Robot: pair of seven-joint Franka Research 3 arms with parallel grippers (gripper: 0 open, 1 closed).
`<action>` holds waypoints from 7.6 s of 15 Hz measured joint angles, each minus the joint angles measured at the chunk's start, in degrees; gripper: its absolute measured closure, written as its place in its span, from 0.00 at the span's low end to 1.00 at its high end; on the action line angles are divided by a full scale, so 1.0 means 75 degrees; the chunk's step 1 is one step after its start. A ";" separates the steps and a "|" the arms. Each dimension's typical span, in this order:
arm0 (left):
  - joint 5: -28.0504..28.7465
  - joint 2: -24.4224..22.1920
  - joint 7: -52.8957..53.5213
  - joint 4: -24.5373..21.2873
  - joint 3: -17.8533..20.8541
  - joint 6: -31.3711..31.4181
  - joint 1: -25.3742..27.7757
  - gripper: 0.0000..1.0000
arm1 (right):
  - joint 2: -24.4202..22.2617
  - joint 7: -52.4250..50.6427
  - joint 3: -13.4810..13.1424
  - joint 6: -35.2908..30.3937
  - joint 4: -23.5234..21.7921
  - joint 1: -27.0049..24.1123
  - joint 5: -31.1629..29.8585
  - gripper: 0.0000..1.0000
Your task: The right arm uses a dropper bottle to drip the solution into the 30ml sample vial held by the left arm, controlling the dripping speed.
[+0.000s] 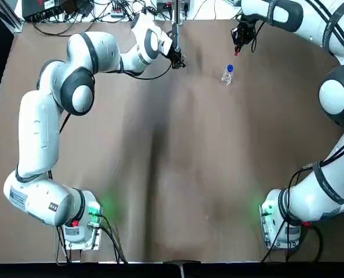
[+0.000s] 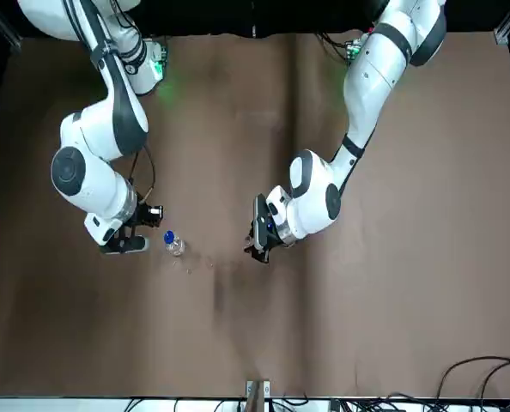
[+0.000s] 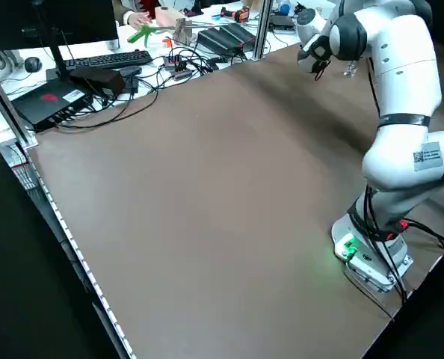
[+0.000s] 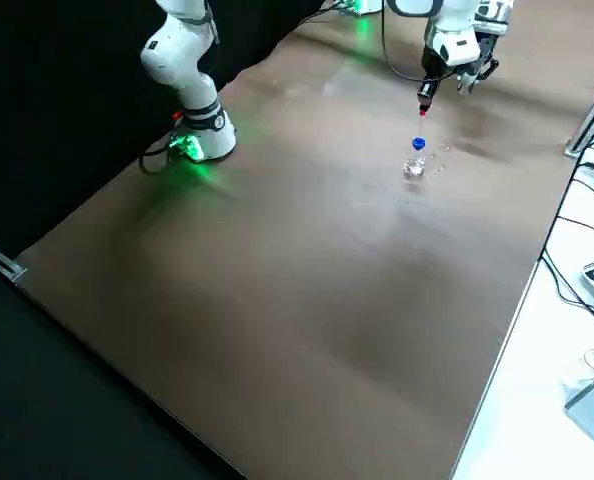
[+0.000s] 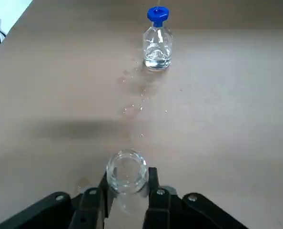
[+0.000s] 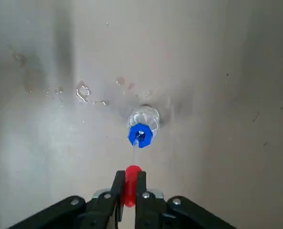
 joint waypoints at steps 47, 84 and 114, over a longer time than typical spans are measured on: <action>0.0000 0.0000 -0.0040 0.0002 -0.0061 0.0010 0.0020 0.69 | 0.0275 0.1878 0.0223 0.2551 0.0422 0.1888 0.1697 0.87; 0.0000 -0.0001 -0.0161 0.0004 -0.0097 0.0010 0.0010 0.69 | 0.0456 0.1883 0.0088 0.2748 0.0422 0.2025 0.1697 0.96; 0.0000 -0.0003 -0.0161 0.0019 -0.0090 0.0030 0.0072 0.69 | -0.0147 0.2223 -0.0029 -0.0277 0.0301 0.0146 0.0526 0.96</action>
